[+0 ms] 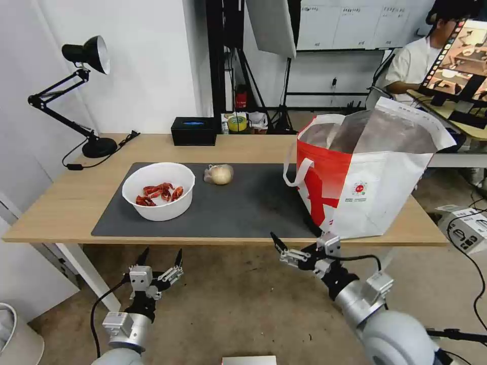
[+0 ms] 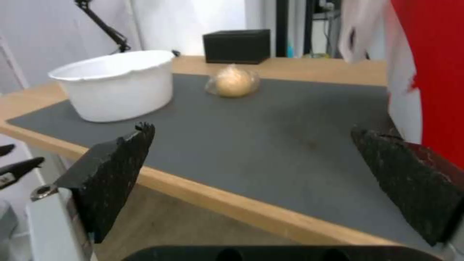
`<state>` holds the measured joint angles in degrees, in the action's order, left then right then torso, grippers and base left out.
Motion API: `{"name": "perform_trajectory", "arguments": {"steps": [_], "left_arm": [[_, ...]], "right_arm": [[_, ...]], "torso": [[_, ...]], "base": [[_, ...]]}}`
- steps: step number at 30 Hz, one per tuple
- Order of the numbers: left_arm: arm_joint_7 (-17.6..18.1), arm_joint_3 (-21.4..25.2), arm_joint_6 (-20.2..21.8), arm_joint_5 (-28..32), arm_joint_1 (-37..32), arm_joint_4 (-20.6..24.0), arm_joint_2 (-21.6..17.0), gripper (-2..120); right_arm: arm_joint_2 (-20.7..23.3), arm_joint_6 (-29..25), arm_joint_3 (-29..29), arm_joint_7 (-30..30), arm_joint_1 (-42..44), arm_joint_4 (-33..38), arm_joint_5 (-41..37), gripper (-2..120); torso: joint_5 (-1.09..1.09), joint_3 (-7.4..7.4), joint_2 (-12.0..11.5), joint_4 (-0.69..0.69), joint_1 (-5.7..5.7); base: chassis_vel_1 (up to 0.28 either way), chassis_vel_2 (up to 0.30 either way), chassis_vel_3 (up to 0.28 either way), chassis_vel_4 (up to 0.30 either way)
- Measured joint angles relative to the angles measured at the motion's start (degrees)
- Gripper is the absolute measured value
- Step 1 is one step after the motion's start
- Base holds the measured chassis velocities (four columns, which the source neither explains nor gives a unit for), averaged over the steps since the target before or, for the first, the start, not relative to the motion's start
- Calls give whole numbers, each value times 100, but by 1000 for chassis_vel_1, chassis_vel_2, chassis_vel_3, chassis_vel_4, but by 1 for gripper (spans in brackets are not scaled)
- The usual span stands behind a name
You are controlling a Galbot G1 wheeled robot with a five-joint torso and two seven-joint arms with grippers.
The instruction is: Pick up the trash from the table and place it into the takeout bag.
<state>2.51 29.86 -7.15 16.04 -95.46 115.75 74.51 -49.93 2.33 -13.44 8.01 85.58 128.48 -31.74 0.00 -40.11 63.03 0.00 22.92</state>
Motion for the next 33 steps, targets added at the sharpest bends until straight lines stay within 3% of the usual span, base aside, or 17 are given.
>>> {"name": "perform_trajectory", "arguments": {"steps": [33], "left_arm": [[-62,64,-85,-75,-74,12,109,100]], "right_arm": [[-238,-100,-122,857,819,89,600,100]], "torso": [[0,0,0,0,0]], "base": [[0,0,0,0]]}}
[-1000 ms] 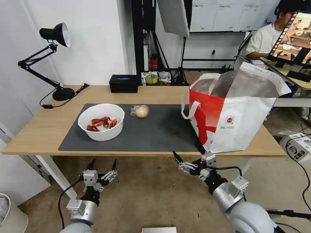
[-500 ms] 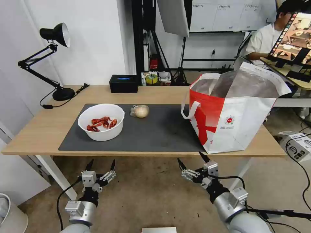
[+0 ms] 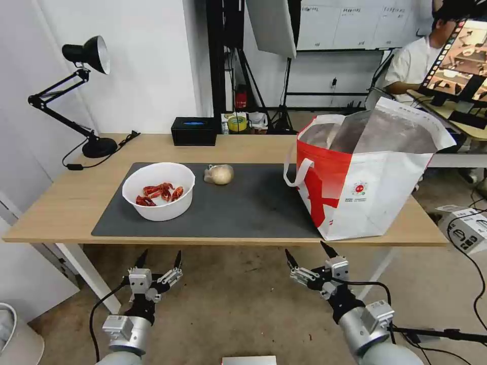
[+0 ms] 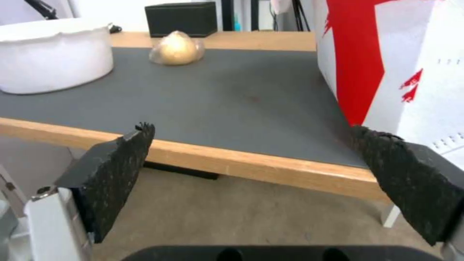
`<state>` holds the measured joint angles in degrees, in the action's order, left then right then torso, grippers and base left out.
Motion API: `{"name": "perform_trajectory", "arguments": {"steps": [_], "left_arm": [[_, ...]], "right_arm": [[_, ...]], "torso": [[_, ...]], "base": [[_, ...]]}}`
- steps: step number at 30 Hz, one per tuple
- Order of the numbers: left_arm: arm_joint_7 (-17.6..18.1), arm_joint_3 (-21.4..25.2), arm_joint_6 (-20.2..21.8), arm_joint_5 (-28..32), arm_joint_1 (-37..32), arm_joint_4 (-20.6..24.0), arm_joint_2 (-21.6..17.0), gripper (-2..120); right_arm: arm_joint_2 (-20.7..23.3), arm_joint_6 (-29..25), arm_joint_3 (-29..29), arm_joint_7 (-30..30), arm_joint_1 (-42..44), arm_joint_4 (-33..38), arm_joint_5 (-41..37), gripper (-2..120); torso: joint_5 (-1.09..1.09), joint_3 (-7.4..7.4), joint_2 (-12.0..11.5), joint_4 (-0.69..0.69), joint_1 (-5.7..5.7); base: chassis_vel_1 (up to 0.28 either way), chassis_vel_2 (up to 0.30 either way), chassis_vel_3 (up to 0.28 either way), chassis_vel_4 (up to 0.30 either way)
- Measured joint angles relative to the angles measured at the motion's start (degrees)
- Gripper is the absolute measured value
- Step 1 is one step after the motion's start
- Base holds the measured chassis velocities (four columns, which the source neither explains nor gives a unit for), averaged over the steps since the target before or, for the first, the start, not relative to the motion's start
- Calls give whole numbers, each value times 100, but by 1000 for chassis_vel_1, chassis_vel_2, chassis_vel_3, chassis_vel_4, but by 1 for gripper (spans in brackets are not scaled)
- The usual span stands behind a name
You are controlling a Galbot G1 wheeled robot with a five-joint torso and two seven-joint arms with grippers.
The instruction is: Pick up the trash from the table and place it into the takeout bag.
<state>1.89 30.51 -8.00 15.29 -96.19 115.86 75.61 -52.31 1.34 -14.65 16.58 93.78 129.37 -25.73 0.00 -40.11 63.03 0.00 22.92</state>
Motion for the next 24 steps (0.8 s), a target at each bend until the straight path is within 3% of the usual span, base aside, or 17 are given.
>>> {"name": "perform_trajectory", "arguments": {"steps": [24], "left_arm": [[-21,31,-27,-7,-101,24,-13,100]], "right_arm": [[-166,135,61,260,-101,-162,8,100]], "torso": [[0,0,0,0,0]], "base": [[0,0,0,0]]}}
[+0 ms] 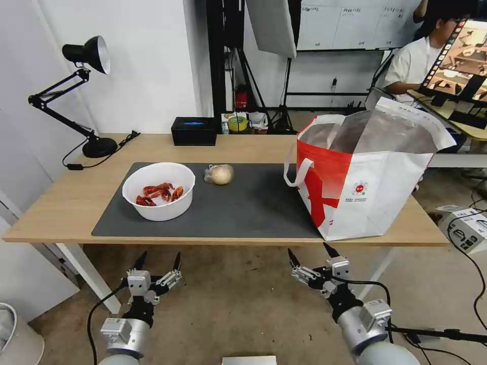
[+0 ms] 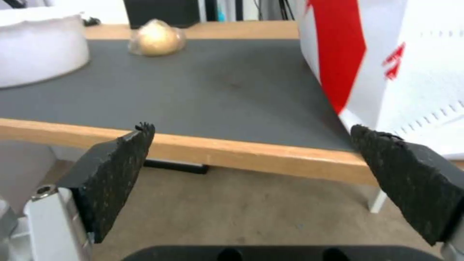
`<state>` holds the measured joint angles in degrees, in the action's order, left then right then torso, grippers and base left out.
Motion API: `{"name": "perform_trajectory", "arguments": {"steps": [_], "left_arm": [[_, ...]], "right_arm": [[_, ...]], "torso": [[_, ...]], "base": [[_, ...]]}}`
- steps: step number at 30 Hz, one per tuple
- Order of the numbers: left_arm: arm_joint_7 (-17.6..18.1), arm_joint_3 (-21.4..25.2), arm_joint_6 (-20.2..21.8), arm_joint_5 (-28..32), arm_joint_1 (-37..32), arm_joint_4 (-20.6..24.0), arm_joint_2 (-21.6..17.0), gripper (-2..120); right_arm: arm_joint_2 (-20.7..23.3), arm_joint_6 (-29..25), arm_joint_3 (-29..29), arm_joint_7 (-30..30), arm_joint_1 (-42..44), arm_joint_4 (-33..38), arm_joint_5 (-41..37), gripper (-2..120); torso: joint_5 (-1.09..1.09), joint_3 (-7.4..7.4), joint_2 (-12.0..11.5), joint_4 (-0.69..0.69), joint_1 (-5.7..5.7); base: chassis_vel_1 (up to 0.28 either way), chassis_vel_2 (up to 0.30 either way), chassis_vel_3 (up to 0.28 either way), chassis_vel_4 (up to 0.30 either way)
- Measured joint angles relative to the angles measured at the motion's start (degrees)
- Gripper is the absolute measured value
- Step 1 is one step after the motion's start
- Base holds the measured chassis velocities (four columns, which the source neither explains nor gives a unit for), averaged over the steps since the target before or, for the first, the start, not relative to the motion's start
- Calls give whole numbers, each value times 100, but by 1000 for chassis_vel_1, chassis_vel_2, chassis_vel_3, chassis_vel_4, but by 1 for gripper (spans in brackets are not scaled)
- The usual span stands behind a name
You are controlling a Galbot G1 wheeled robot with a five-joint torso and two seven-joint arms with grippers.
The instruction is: Pick up the trash from the table and place it into the takeout bag.
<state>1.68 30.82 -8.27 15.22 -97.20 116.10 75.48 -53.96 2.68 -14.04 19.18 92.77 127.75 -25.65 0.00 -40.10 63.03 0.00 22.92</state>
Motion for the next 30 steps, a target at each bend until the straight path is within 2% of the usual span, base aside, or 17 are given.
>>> {"name": "perform_trajectory", "arguments": {"steps": [22,27,30], "left_arm": [[-5,-24,10,27,94,-88,-80,100],[-4,-23,17,50,123,-105,-134,100],[-2,-23,20,62,125,-118,-157,100]], "right_arm": [[35,71,118,43,-381,-243,-105,100],[72,73,172,-6,-541,-295,-246,100],[162,62,282,-241,-905,-301,-570,100]], "torso": [[0,0,0,0,0],[0,0,0,1,0],[0,0,0,0,0]], "base": [[0,0,0,0],[0,0,0,0],[0,0,0,0]]}}
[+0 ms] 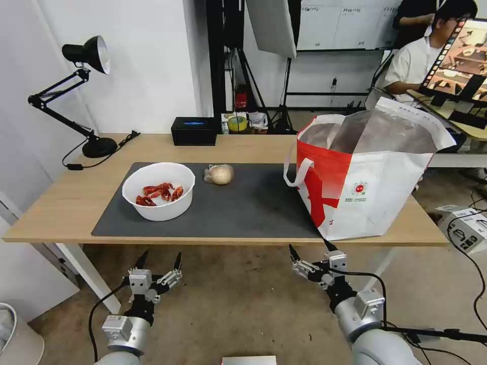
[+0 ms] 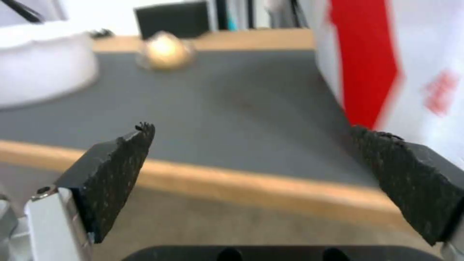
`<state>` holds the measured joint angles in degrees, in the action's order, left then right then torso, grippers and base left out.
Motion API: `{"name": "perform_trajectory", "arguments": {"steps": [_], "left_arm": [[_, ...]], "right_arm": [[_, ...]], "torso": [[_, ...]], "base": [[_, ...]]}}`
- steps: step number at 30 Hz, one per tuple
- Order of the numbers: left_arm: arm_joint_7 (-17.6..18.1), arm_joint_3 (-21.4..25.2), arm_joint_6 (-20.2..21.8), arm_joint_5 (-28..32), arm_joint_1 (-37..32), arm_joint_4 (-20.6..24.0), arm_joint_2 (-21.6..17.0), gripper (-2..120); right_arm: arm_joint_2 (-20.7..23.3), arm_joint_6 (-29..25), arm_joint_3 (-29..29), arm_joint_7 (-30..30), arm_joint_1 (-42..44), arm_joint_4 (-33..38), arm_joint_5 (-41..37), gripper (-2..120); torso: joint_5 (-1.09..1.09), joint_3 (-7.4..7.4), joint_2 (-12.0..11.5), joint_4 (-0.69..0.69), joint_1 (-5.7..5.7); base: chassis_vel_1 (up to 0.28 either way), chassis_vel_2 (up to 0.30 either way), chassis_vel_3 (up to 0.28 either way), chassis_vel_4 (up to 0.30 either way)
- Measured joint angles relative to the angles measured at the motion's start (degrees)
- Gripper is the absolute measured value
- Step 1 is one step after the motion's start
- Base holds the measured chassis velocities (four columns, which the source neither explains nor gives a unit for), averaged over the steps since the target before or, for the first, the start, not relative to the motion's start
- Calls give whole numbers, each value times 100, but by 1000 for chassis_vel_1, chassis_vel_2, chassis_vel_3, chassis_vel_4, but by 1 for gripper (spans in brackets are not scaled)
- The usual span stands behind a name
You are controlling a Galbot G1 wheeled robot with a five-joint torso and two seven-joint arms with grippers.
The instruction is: Pick up the trash from the table and place it into the takeout bag.
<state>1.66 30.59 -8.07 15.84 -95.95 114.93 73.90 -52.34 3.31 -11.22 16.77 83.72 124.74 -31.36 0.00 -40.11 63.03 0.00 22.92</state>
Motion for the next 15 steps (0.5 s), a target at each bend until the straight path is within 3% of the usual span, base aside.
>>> {"name": "perform_trajectory", "arguments": {"steps": [8,10,11,14,15], "left_arm": [[1,18,4,40,-10,-1,-25,100],[1,52,7,84,-25,3,-34,100],[1,52,7,84,-25,3,-34,100],[3,97,9,103,-45,5,-48,100],[3,97,9,103,-45,5,-48,100]], "right_arm": [[236,7,663,-487,-1206,-307,-489,100],[144,135,1270,-443,-2133,-708,-702,100],[144,135,1270,-443,-2133,-708,-702,100],[-298,332,2181,-177,-3468,-1443,-866,100],[-298,332,2181,-177,-3468,-1443,-866,100]], "torso": [[1,0,0,2,0],[0,0,-1,0,0],[0,0,-1,0,0],[1,-1,-1,-1,1],[1,-1,-1,-1,1]], "base": [[0,0,0,0],[0,0,0,0],[0,0,0,0],[0,0,0,0],[0,0,0,0]]}}
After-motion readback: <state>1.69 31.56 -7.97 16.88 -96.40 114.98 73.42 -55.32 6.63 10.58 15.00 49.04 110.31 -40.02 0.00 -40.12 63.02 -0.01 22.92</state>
